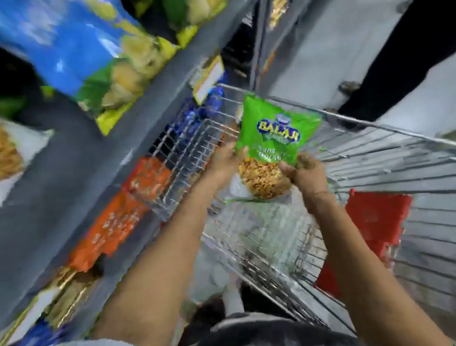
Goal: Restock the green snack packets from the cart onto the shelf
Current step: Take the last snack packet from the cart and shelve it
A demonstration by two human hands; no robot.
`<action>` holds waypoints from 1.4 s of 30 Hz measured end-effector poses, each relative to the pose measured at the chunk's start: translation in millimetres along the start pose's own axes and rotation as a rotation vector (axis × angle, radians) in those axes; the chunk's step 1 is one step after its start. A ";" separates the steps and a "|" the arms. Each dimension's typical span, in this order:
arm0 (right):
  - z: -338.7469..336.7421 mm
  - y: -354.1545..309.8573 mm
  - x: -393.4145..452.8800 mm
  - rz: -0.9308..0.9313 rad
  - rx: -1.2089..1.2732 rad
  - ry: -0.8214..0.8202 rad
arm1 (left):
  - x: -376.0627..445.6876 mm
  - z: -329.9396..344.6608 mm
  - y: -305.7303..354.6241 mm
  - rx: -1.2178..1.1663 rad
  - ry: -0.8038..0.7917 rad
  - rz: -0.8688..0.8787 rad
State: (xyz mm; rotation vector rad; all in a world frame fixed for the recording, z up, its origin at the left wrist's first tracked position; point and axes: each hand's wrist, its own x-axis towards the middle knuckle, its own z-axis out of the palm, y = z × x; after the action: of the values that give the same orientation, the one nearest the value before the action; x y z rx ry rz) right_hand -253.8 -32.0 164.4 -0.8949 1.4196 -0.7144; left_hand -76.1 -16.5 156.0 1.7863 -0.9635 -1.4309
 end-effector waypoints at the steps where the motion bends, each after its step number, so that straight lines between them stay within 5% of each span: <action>1: 6.8 -20.5 -3.6 -0.048 0.003 -0.031 | -6.5 -10.4 13.0 -0.004 0.038 0.038; 6: 72.7 -105.0 -60.2 -0.322 -0.010 -0.268 | -101.3 -100.3 61.8 0.133 0.435 0.328; 13: 205.1 -129.4 -137.5 -0.649 -0.225 -0.586 | -218.2 -201.7 28.8 -0.028 0.855 0.300; 18: 294.6 -110.7 -192.9 -0.673 -0.252 -0.767 | -287.9 -243.0 -20.6 -0.122 1.155 0.254; 42: 349.5 -101.2 -181.9 -0.604 -0.527 -0.894 | -280.4 -256.6 -51.4 -0.376 1.249 0.130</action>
State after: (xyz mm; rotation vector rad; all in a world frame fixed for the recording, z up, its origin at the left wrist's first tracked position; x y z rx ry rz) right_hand 94.4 105.4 324.0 -1.8165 0.5068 -0.2652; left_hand 144.8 259.5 304.8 1.7867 -0.1135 -0.1879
